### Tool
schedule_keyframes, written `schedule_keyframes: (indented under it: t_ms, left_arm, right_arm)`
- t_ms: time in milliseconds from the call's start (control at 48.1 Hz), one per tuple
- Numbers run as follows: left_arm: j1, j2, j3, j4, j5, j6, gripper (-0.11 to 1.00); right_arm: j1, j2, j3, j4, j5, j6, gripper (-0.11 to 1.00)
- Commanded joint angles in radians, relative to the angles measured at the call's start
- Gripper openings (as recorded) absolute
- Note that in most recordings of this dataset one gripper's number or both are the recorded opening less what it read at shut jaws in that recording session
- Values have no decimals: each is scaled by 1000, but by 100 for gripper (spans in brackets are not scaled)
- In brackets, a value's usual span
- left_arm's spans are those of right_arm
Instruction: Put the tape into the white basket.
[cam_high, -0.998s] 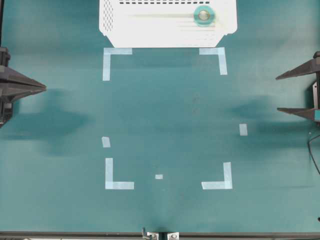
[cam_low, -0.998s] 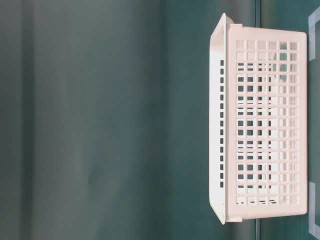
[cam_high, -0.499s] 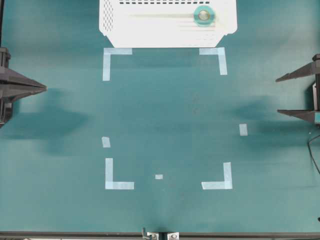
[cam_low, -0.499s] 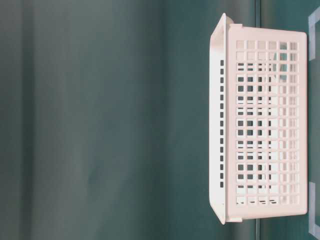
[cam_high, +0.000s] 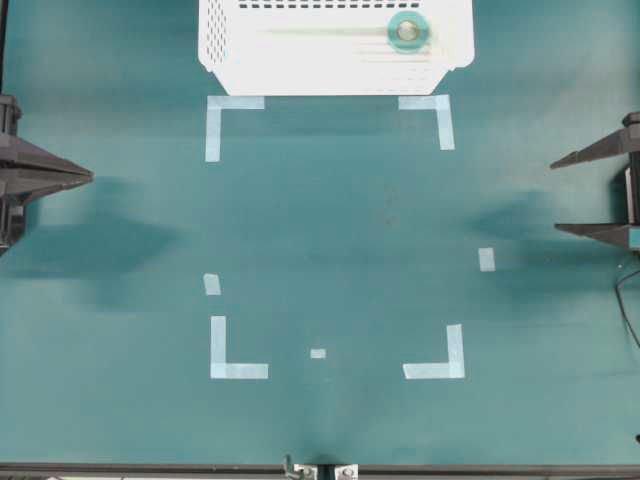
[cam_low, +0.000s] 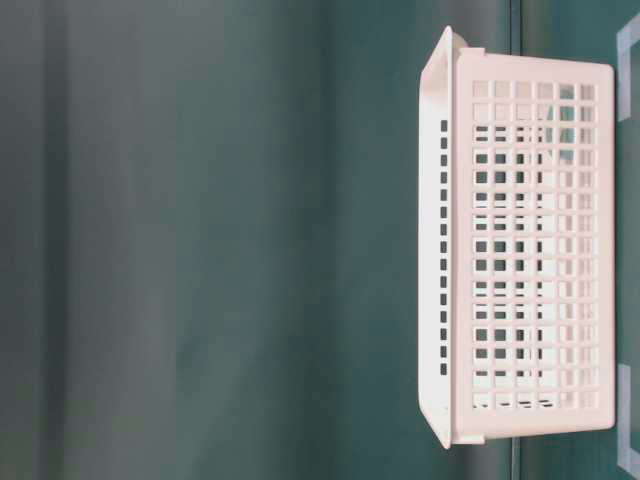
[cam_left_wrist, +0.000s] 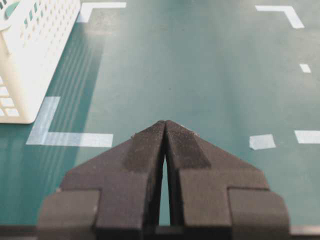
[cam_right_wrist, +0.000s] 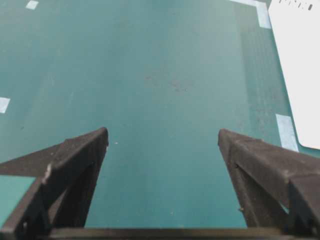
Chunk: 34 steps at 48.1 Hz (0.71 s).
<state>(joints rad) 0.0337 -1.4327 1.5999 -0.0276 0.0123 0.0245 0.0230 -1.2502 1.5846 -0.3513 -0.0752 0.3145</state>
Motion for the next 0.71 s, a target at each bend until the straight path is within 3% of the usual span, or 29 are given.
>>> schedule_keyframes:
  t_ms: [0, 374, 686]
  left_arm:
    - [3, 9, -12, 3, -9, -2, -11]
    - [5, 9, -12, 3, -9, -2, -11]
    - [3, 9, -14, 3, -9, -2, -11]
  right_arm:
    - [3, 17, -11, -2, -15, 2, 98]
    - [2, 17, 5, -2, -43, 9, 98]
    - [-6, 17, 6, -2, -49, 61, 98]
